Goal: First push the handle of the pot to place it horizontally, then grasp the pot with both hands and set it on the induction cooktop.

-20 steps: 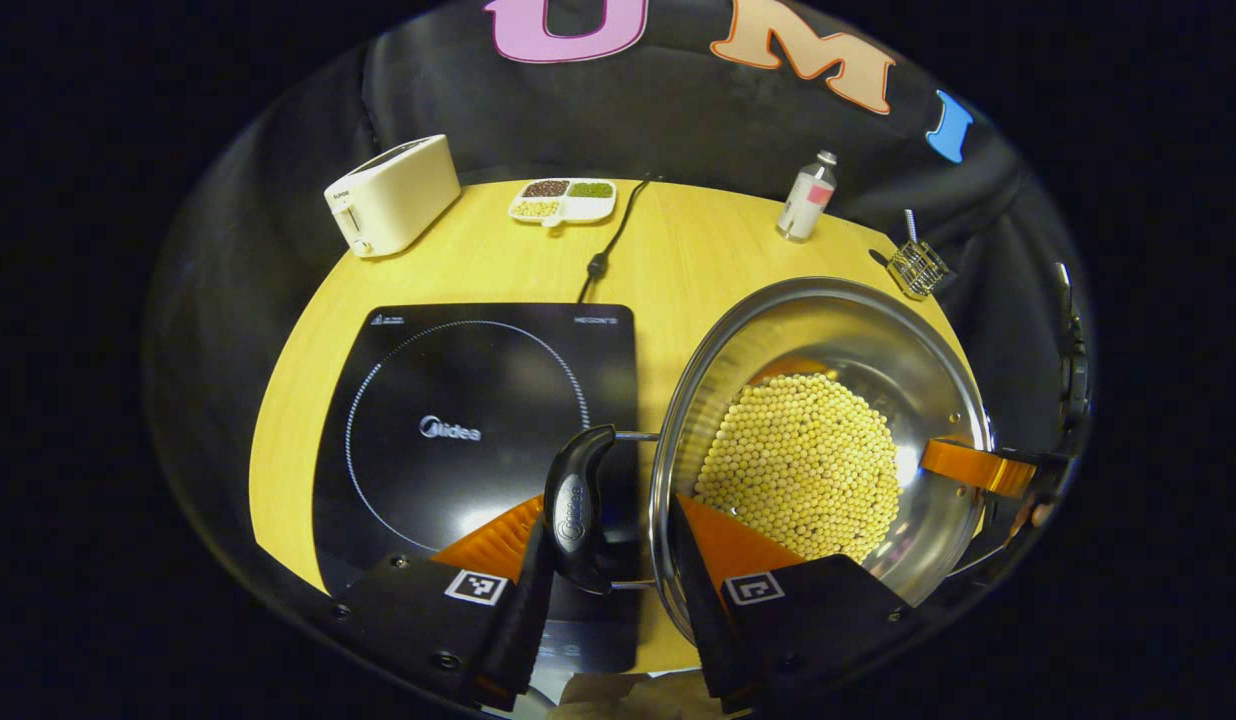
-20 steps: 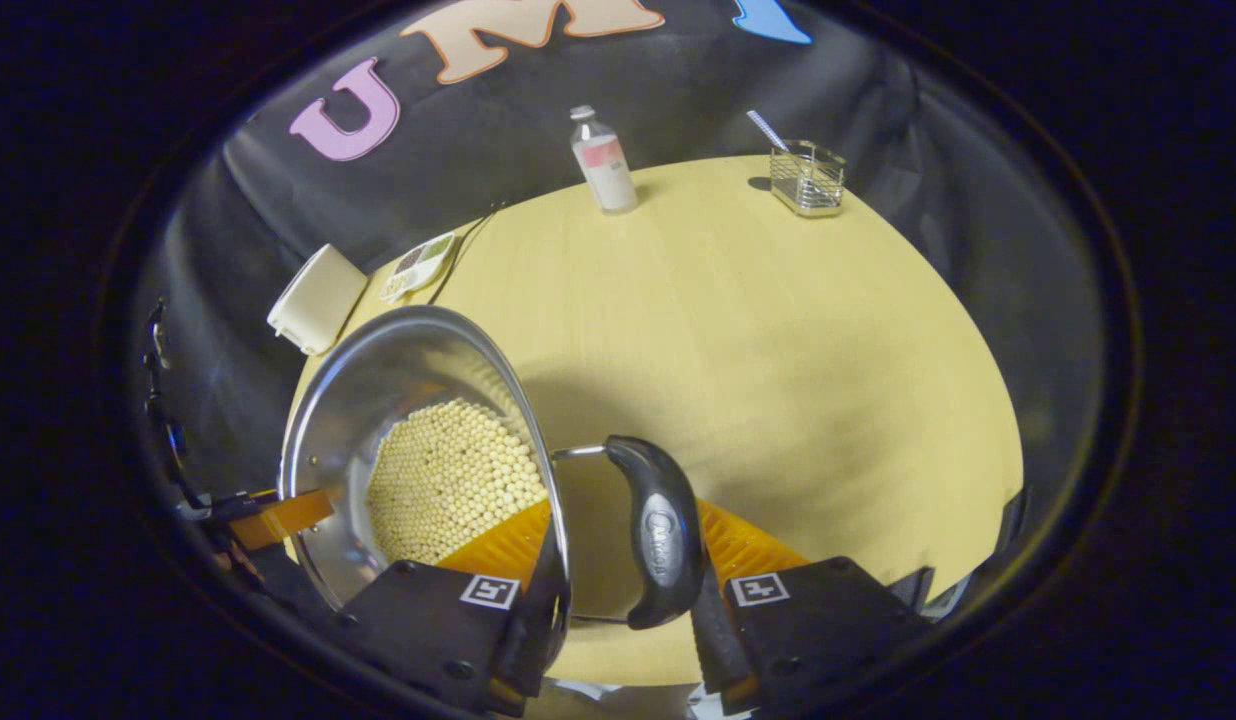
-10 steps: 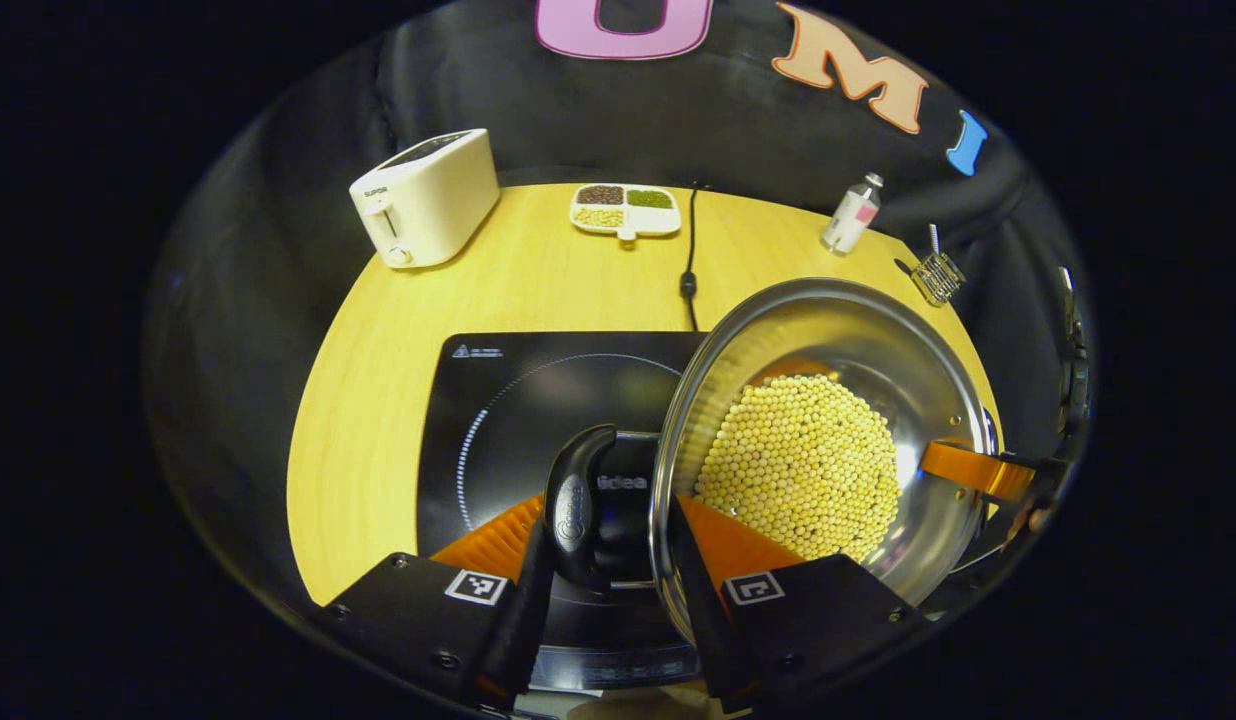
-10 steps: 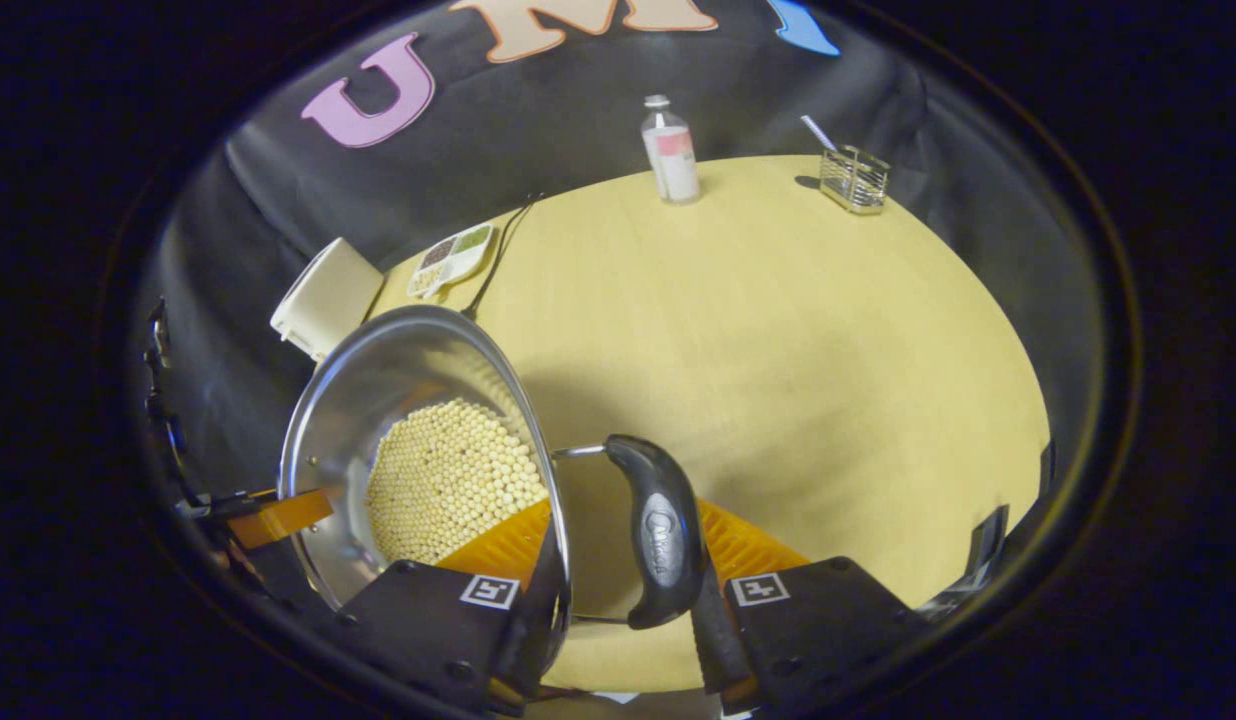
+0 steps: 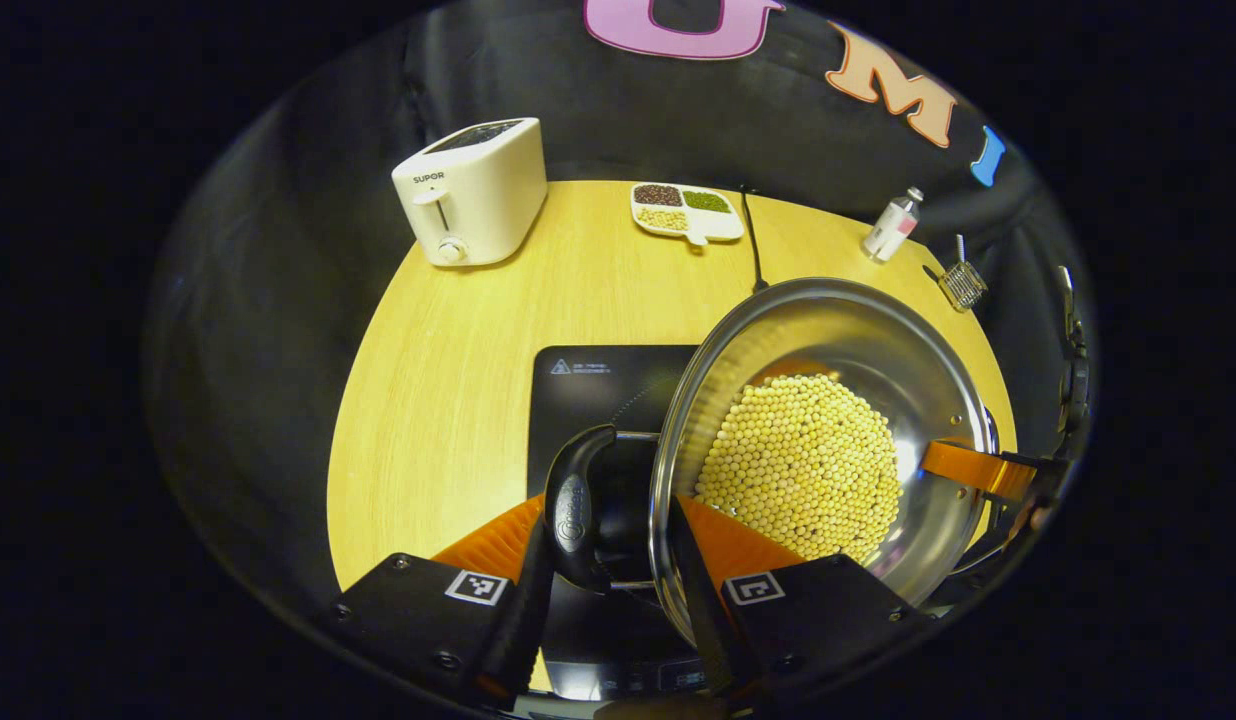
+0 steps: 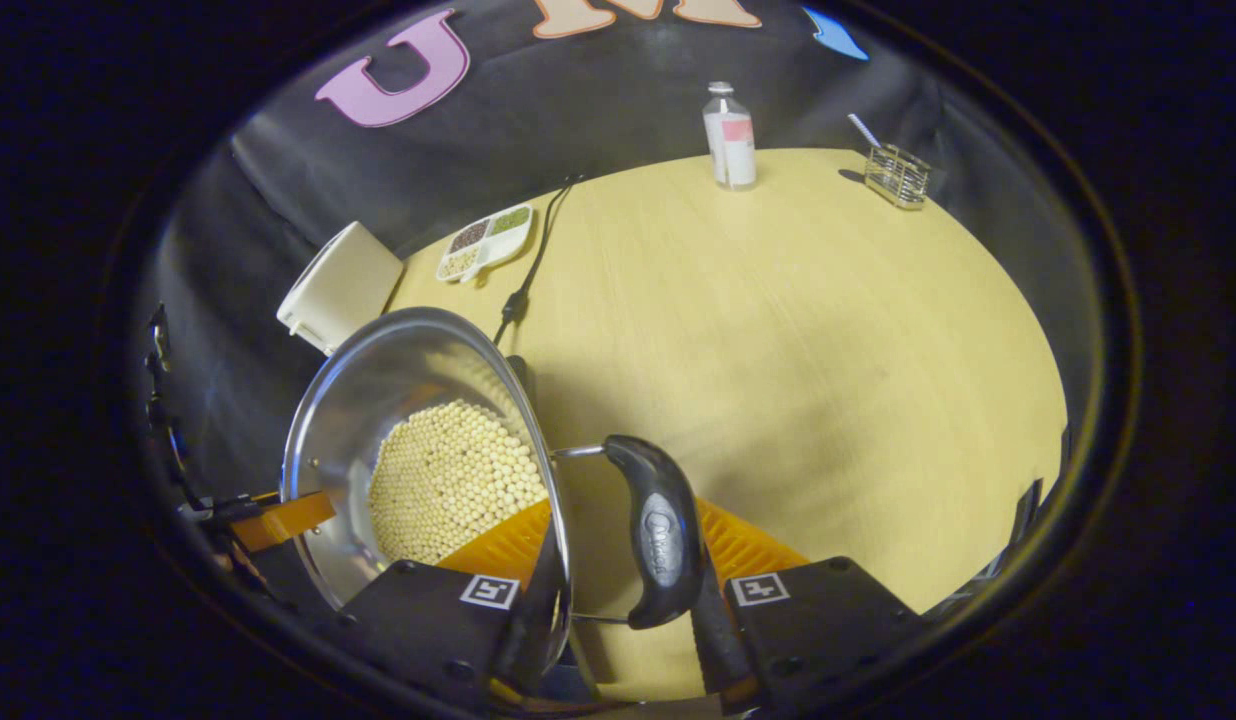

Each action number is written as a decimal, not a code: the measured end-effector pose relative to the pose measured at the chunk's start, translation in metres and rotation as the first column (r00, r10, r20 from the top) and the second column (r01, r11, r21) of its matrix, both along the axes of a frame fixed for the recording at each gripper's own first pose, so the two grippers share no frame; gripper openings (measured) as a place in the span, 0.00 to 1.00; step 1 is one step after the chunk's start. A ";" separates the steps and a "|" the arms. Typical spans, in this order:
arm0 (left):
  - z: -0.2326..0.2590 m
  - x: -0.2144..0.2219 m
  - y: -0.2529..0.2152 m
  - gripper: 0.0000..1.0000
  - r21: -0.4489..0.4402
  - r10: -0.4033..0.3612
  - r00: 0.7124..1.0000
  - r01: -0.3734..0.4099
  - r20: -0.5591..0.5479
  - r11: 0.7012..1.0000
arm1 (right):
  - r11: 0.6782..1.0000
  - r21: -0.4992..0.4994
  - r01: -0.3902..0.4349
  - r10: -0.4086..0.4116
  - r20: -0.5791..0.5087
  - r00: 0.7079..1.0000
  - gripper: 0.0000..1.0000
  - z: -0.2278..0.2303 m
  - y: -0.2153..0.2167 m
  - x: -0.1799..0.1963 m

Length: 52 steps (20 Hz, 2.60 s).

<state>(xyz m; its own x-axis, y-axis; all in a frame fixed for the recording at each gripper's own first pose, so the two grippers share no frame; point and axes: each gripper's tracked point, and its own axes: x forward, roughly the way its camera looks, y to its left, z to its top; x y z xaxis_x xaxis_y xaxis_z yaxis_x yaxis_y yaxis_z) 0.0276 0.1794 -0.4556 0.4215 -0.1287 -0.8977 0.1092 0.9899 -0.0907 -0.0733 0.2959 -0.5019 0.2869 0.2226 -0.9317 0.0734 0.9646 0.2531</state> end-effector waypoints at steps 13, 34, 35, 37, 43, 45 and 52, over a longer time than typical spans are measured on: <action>-0.005 0.019 0.040 0.64 0.014 -0.029 1.000 0.029 -0.009 0.999 | 0.999 0.002 0.036 -0.036 -0.009 0.999 0.57 -0.004 0.048 0.004; -0.012 0.026 0.045 0.78 0.068 -0.008 1.000 0.008 0.004 0.998 | 1.000 0.005 0.027 -0.027 0.014 1.000 0.98 -0.003 0.049 0.014; -0.013 0.028 0.046 0.80 0.074 0.001 1.000 -0.001 0.008 0.997 | 1.000 -0.002 0.027 -0.027 0.015 1.000 1.00 -0.003 0.047 0.013; -0.011 0.029 0.047 0.83 0.079 0.013 1.000 -0.015 0.015 0.997 | 1.000 -0.014 0.025 -0.025 0.016 1.000 0.94 -0.005 0.044 0.012; 0.005 0.039 0.054 0.92 0.106 0.036 0.994 -0.048 0.108 0.993 | 1.000 -0.006 -0.004 0.005 0.076 0.997 0.94 0.006 0.042 0.016; 0.021 0.046 0.056 0.92 0.120 0.044 0.982 -0.066 0.183 0.991 | 1.000 0.002 -0.008 0.008 0.124 0.992 1.00 0.015 0.038 0.025; 0.081 0.049 0.044 0.92 0.154 0.065 0.920 -0.134 0.386 0.979 | 1.000 0.029 -0.012 0.003 0.284 0.959 1.00 0.055 0.004 0.047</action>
